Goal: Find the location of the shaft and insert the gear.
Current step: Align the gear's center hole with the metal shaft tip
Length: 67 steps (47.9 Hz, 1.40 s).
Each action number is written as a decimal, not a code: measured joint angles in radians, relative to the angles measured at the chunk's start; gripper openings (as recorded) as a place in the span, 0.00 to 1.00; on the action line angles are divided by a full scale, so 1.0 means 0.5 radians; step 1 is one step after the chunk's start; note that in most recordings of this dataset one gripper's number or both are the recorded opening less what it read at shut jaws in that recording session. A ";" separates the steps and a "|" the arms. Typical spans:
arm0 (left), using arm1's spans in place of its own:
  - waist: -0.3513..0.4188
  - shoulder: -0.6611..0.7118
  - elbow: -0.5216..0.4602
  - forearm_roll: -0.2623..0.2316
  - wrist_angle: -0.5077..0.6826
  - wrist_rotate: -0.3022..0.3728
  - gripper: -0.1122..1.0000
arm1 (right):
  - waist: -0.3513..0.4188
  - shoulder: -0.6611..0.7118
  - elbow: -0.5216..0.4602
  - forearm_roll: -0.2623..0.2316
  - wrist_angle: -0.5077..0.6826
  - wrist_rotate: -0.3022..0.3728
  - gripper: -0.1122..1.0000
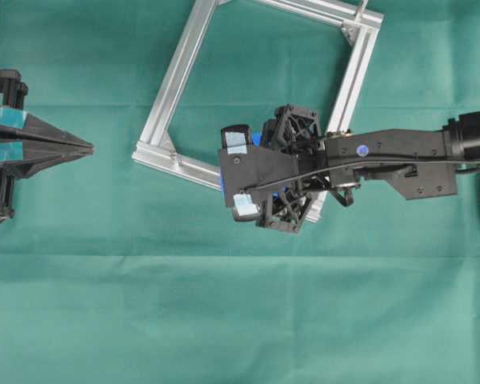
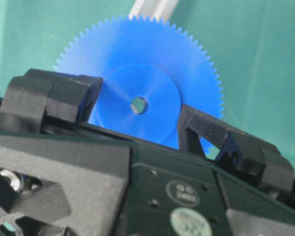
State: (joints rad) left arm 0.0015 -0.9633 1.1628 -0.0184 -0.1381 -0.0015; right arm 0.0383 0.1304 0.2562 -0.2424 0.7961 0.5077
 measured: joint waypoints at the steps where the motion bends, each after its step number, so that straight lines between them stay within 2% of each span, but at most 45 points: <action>1: 0.000 0.000 0.000 -0.003 0.003 0.000 0.11 | -0.003 0.000 0.000 -0.012 0.000 0.000 0.72; 8: 0.000 0.000 0.000 -0.003 0.012 0.000 0.11 | -0.025 -0.009 0.037 -0.043 -0.012 0.006 0.72; 30: 0.003 -0.003 0.000 0.000 0.012 0.000 0.11 | -0.055 -0.138 0.187 -0.043 -0.037 0.055 0.72; 46: 0.000 -0.003 0.000 -0.003 0.012 0.000 0.11 | 0.080 -0.138 0.196 -0.015 -0.083 0.061 0.72; 59: 0.000 -0.003 0.000 0.000 0.012 0.000 0.11 | 0.153 -0.138 0.199 0.046 -0.117 0.061 0.72; 67: 0.003 -0.003 -0.003 -0.003 0.012 0.003 0.11 | 0.172 -0.138 0.199 0.043 -0.129 0.058 0.72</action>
State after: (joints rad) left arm 0.0031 -0.9649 1.1612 -0.0199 -0.1319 0.0000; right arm 0.1243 0.0614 0.3559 -0.2209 0.7317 0.5369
